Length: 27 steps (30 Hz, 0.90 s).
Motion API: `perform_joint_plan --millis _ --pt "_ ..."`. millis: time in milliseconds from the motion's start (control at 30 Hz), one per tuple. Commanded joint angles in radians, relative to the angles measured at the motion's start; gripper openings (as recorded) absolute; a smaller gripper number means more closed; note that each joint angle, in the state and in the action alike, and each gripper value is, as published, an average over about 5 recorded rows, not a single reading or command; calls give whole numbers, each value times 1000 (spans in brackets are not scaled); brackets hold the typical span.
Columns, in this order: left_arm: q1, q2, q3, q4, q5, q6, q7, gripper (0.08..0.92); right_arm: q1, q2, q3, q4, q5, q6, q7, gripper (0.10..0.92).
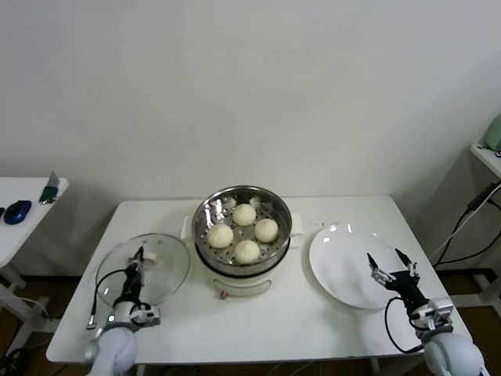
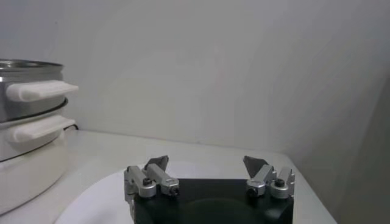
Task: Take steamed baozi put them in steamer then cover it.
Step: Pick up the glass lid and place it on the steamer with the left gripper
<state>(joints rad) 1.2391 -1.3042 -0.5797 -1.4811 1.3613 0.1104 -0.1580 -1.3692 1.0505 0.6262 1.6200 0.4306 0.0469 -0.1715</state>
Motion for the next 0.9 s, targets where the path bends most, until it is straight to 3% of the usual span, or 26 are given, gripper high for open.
perform_joint_plan --millis 33,433,633,900 --pt "120 35 -19 -217 -47 94 -9 142 6 0 -1 -4 -9 3 -1 823" --pt "272 99 -36 -534 -35 350 -6 142 40 -8 -18 -30 -25 11 -2 823" --pt "264 159 14 -615 -94 452 26 142 66 -12 -37 -48 -48 11 0 823" --pt "185 262 190 -659 -136 560 53 142 96 -14 -68 -64 -71 9 9 823"
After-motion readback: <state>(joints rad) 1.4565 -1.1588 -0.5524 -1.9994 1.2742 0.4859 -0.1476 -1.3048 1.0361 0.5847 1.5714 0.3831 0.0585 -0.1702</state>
